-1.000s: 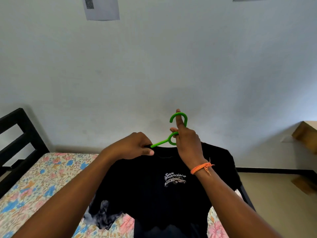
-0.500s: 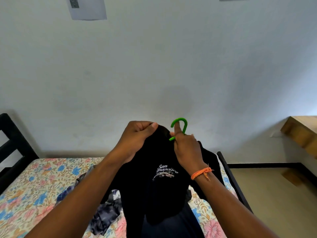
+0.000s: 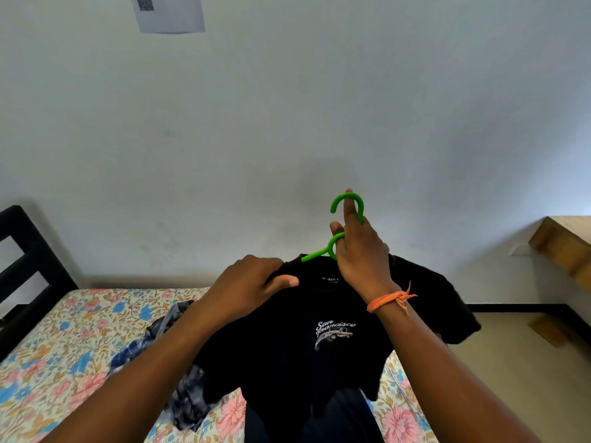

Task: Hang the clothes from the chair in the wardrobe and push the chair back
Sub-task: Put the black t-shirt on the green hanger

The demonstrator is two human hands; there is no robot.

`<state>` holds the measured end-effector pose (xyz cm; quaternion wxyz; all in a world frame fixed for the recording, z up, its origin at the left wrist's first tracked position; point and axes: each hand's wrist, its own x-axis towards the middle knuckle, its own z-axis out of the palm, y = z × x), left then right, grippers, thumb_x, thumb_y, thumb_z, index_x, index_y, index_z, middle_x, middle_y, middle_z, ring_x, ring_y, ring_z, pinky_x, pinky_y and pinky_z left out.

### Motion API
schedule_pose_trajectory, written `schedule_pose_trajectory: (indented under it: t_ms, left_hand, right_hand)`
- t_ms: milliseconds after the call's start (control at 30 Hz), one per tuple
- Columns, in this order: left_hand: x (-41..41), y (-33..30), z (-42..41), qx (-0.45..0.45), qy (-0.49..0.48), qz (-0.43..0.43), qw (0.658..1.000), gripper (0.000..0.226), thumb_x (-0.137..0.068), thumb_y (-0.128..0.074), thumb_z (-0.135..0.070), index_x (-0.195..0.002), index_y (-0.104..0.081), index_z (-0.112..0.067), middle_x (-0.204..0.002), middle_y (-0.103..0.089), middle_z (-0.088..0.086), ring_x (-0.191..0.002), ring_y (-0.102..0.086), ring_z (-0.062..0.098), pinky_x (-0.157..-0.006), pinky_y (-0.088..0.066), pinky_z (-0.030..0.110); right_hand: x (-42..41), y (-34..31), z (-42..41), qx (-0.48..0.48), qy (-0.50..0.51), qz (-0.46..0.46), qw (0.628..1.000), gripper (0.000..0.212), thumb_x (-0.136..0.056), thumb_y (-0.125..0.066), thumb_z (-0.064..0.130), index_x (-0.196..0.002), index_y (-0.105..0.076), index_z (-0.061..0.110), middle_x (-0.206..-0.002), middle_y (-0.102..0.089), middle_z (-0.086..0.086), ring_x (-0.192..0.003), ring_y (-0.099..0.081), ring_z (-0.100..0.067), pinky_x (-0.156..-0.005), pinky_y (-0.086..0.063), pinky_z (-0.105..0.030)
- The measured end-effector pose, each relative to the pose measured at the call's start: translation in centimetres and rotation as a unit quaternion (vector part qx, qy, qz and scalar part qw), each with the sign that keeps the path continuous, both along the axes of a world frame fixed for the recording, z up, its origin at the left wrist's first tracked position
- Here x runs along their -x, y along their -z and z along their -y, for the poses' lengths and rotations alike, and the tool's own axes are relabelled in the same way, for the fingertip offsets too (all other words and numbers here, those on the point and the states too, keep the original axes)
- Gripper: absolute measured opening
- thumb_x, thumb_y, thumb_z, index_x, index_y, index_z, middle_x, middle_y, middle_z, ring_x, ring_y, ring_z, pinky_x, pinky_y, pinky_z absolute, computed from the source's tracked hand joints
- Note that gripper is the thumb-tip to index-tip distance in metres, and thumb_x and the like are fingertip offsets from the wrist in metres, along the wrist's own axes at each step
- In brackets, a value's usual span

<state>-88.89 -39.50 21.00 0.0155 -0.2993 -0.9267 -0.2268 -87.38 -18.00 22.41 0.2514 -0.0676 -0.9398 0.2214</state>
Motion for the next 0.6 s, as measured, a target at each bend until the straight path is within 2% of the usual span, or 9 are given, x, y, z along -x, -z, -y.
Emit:
schedule_pose_trajectory:
  t_ms: [67,200,233,300,367,400,500,600]
  left_hand:
    - [-0.1,0.6,-0.3,0.062,-0.008,-0.05,0.997,0.048,-0.093,-0.045,-0.064,-0.082,-0.051,-0.017,-0.069,-0.056,-0.001,-0.066,-0.056,0.019,-0.056,-0.036,0.034]
    - [0.3,2.0,-0.6,0.088,-0.006,-0.098,0.991,0.052,-0.094,-0.036,-0.067,-0.086,-0.049,-0.017,-0.072,-0.055,-0.004,-0.069,-0.056,0.02,-0.053,-0.031,0.033]
    - [0.4,2.4,-0.5,0.078,-0.003,-0.096,0.992,0.054,-0.093,-0.034,-0.068,-0.087,-0.049,-0.017,-0.072,-0.054,-0.004,-0.069,-0.055,0.021,-0.053,-0.031,0.033]
    - [0.5,3.2,0.1,0.042,0.001,-0.093,0.995,0.063,-0.09,-0.025,-0.076,-0.084,-0.047,-0.017,-0.069,-0.052,-0.005,-0.066,-0.054,0.022,-0.053,-0.03,0.034]
    - [0.6,4.0,1.0,0.015,-0.004,-0.123,0.992,0.065,-0.088,-0.014,-0.078,-0.079,-0.043,-0.02,-0.064,-0.052,-0.004,-0.06,-0.053,0.023,-0.051,-0.027,0.033]
    - [0.7,4.3,1.6,0.01,-0.011,-0.143,0.99,0.064,-0.088,-0.012,-0.077,-0.077,-0.041,-0.021,-0.063,-0.053,-0.002,-0.058,-0.054,0.025,-0.05,-0.028,0.033]
    - [1.2,4.7,3.7,0.007,-0.027,-0.169,0.985,0.06,-0.088,-0.015,-0.074,-0.075,-0.04,-0.022,-0.061,-0.056,0.0,-0.056,-0.056,0.027,-0.049,-0.033,0.032]
    - [1.8,4.5,5.1,0.022,-0.028,-0.157,0.987,0.065,-0.087,-0.017,-0.077,-0.077,-0.044,-0.019,-0.066,-0.058,0.001,-0.062,-0.057,0.028,-0.054,-0.039,0.035]
  right_hand:
    - [-0.1,0.2,0.0,-0.005,0.006,0.006,1.0,0.063,-0.104,-0.038,0.033,-0.155,0.0,0.03,-0.114,-0.056,-0.008,-0.098,-0.06,-0.033,-0.081,-0.05,-0.052]
    - [-0.4,0.9,0.4,0.01,0.003,0.012,1.0,0.065,-0.102,-0.044,0.025,-0.154,-0.005,0.031,-0.113,-0.058,-0.001,-0.098,-0.061,-0.028,-0.082,-0.05,-0.051]
    - [-0.3,1.2,0.5,0.009,-0.005,0.016,1.0,0.061,-0.102,-0.044,0.024,-0.153,-0.012,0.03,-0.114,-0.059,0.0,-0.099,-0.06,-0.028,-0.084,-0.05,-0.052]
    - [0.3,1.8,0.5,0.052,-0.047,0.019,0.997,0.048,-0.097,-0.045,0.022,-0.144,-0.04,0.029,-0.114,-0.06,-0.003,-0.104,-0.059,-0.027,-0.088,-0.05,-0.052]
    - [0.6,2.3,0.1,0.136,-0.119,0.011,0.984,0.037,-0.093,-0.052,0.013,-0.123,-0.066,0.028,-0.116,-0.056,-0.002,-0.11,-0.056,-0.019,-0.094,-0.049,-0.046]
    - [0.5,2.4,-0.1,0.172,-0.153,0.014,0.973,0.036,-0.091,-0.057,0.008,-0.115,-0.072,0.031,-0.119,-0.053,0.0,-0.113,-0.054,-0.013,-0.097,-0.049,-0.04]
    - [-0.3,2.7,-0.2,0.23,-0.218,0.032,0.948,0.038,-0.088,-0.067,0.009,-0.11,-0.073,0.039,-0.125,-0.051,0.011,-0.12,-0.051,-0.004,-0.1,-0.046,-0.035]
    - [-0.6,3.2,0.7,0.264,-0.235,0.024,0.935,0.035,-0.088,-0.07,0.009,-0.112,-0.074,0.033,-0.124,-0.057,0.011,-0.119,-0.056,-0.008,-0.097,-0.05,-0.035]
